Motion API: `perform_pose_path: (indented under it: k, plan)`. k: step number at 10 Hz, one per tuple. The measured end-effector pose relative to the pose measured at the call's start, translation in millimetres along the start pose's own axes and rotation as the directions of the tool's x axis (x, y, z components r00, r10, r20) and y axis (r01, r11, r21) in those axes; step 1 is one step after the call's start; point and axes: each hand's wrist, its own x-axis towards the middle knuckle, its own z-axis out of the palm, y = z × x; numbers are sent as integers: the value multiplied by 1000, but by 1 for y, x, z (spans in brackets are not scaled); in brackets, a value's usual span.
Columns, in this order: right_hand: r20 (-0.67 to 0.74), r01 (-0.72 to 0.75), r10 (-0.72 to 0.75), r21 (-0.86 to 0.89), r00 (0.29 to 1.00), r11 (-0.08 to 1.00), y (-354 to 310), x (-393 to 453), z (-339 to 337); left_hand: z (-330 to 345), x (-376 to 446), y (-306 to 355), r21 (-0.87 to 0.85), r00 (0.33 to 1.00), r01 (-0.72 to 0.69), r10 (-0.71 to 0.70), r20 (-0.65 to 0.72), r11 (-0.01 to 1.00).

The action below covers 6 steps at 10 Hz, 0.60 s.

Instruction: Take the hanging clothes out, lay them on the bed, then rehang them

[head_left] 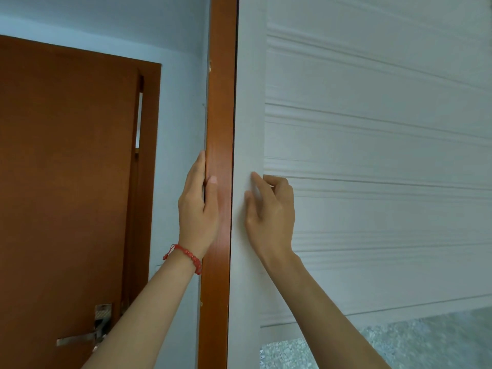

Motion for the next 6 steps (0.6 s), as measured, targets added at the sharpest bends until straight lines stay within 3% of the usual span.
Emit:
perform_pose_path:
  k: [2, 5, 6]
  plan:
    - [27, 11, -10, -35, 1000, 999, 0, -1, -1, 0, 0, 0, 5, 1000, 2, -2, -1, 1000]
    - [326, -82, 58, 62, 944, 995, 1, 18, -45, -7, 2, 2, -13, 999, 28, -27, 34, 1000]
    - [174, -137, 101, 212, 980, 968, -2, 34, -84, -28, 10, 15, -81, 998, 62, -62, 5, 995]
